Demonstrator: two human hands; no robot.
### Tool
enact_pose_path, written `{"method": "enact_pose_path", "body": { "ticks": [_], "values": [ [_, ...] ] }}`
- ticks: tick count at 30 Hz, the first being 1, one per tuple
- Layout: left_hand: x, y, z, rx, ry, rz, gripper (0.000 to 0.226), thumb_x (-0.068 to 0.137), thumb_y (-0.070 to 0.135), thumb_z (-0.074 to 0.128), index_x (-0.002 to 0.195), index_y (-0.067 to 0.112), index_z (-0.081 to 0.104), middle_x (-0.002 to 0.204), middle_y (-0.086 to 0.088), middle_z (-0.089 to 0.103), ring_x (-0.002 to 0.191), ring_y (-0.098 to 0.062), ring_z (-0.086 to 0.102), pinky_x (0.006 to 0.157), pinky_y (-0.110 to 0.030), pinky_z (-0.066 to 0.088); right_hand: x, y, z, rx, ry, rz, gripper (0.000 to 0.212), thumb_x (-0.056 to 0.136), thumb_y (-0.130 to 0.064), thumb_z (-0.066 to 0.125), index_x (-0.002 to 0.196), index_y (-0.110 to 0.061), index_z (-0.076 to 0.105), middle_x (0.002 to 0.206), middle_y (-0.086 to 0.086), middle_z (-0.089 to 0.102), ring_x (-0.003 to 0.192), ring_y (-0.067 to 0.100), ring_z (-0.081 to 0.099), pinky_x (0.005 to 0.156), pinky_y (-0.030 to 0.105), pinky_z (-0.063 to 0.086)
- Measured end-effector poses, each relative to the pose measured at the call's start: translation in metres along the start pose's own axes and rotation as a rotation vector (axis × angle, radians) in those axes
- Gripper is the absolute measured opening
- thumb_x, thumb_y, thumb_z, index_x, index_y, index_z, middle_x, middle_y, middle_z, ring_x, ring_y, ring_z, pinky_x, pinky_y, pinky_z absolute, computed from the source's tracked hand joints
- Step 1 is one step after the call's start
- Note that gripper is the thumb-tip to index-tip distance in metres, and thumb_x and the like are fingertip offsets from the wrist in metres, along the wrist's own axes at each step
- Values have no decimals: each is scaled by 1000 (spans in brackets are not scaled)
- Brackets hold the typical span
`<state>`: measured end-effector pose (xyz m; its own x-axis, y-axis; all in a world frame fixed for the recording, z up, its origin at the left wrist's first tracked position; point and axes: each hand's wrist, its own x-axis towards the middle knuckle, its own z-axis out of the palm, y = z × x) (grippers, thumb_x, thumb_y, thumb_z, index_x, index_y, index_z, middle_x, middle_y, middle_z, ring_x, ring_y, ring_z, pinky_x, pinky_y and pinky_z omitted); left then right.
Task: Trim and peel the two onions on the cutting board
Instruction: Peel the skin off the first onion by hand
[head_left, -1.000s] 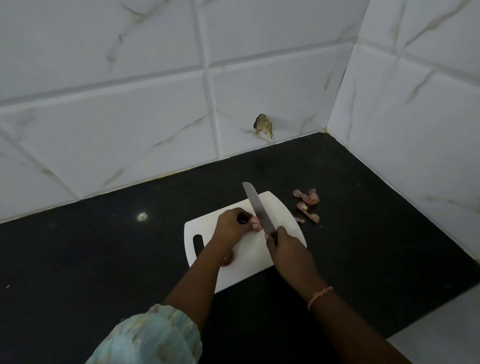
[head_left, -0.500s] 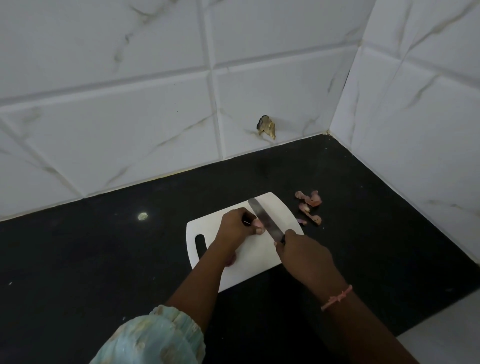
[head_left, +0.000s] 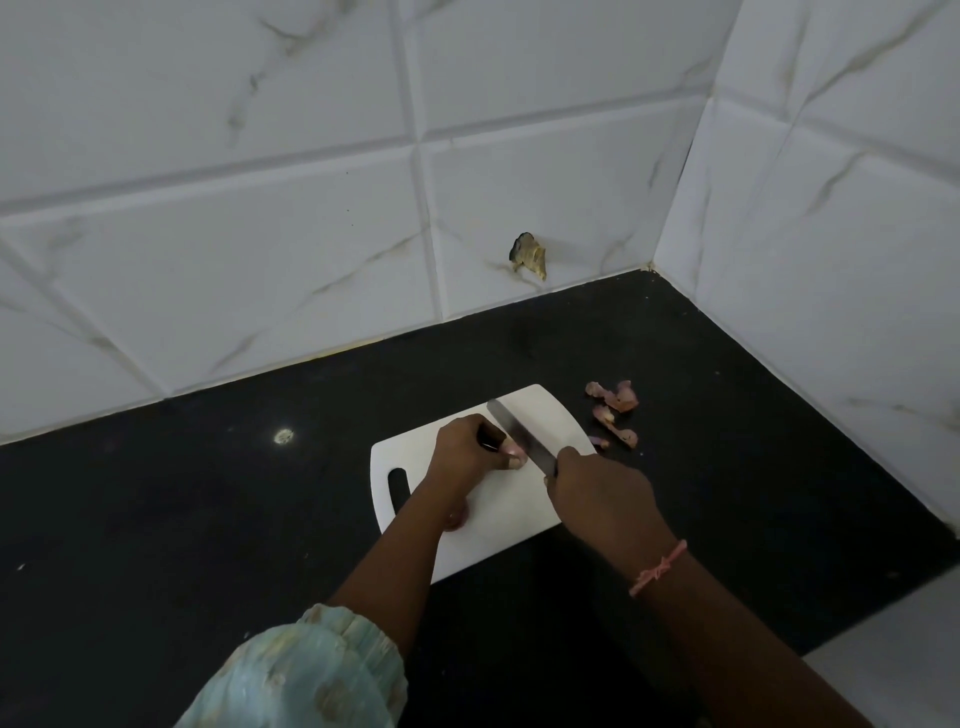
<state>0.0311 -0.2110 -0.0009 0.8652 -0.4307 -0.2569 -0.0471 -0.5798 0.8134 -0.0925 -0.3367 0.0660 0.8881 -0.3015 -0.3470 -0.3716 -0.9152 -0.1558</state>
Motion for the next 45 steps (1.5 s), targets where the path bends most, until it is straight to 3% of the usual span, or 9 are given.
{"method": "enact_pose_path", "body": {
  "ticks": [3, 12, 16, 25, 29, 33, 37, 41, 45],
  "values": [
    [4, 1, -2, 36, -17, -2, 36, 68, 25, 92, 95, 12, 73, 96, 0, 75, 93, -15, 68, 80, -24, 49, -6, 5, 7, 30, 18, -2, 27, 104, -38, 34, 117, -18, 47, 86, -4, 52, 84, 13, 60, 78, 32, 51],
    [11, -1, -4, -60, -24, -97, 14, 84, 16, 80, 95, 11, 73, 91, -4, 73, 88, -21, 72, 92, -40, 58, -22, 8, 54, 202, 169, 30, 27, 104, -42, 32, 116, -21, 43, 79, -8, 53, 66, 5, 53, 62, 23, 47],
    [13, -3, -5, -91, -21, -120, 18, 84, 17, 80, 98, 9, 72, 95, -8, 75, 91, -25, 74, 93, -41, 57, -25, 10, 71, 271, 155, 23, 28, 104, -44, 32, 118, -22, 41, 77, -8, 51, 63, 4, 49, 55, 18, 38],
    [8, -1, -1, -112, -37, -74, 34, 77, 20, 86, 103, 8, 67, 104, -3, 71, 90, -20, 69, 77, -29, 59, -25, 22, 62, 523, 353, 9, 21, 102, -39, 41, 93, -22, 50, 72, -2, 58, 59, 10, 58, 54, 23, 51],
    [2, -1, 1, -110, -13, -52, 36, 73, 24, 88, 98, 16, 64, 100, -2, 71, 87, -18, 68, 76, -30, 57, -1, 25, 48, 502, 396, 47, 19, 101, -38, 44, 103, -20, 52, 79, -5, 57, 67, 8, 58, 63, 26, 53],
    [-5, -2, -14, -248, 86, -30, 37, 77, 19, 85, 107, 16, 65, 109, -1, 68, 94, -17, 69, 83, -36, 61, 21, 21, 41, 488, 386, -14, 15, 98, -38, 51, 107, -25, 52, 89, -9, 57, 74, 3, 56, 59, 16, 41],
    [-28, 2, -48, -480, 86, 24, 39, 79, 19, 83, 115, 21, 69, 115, 2, 69, 109, -14, 66, 89, -35, 60, 53, 13, 37, 295, 408, -165, 26, 93, -38, 60, 112, -21, 57, 105, -3, 59, 95, 13, 55, 80, 30, 47],
    [-52, 2, -73, -668, 50, 32, 54, 65, 36, 86, 116, 28, 72, 122, 1, 69, 117, -18, 65, 97, -38, 56, 91, -8, 31, 109, 393, -236, 29, 90, -36, 64, 117, -26, 59, 118, -2, 57, 114, 21, 49, 99, 41, 38],
    [-64, 2, -85, -830, 47, 35, 42, 79, 14, 80, 120, 21, 72, 125, -4, 68, 119, -23, 65, 99, -40, 54, 125, -22, 31, 63, 330, -285, 34, 89, -24, 65, 123, -28, 59, 125, 2, 53, 123, 26, 44, 112, 46, 24]
  ]
}}
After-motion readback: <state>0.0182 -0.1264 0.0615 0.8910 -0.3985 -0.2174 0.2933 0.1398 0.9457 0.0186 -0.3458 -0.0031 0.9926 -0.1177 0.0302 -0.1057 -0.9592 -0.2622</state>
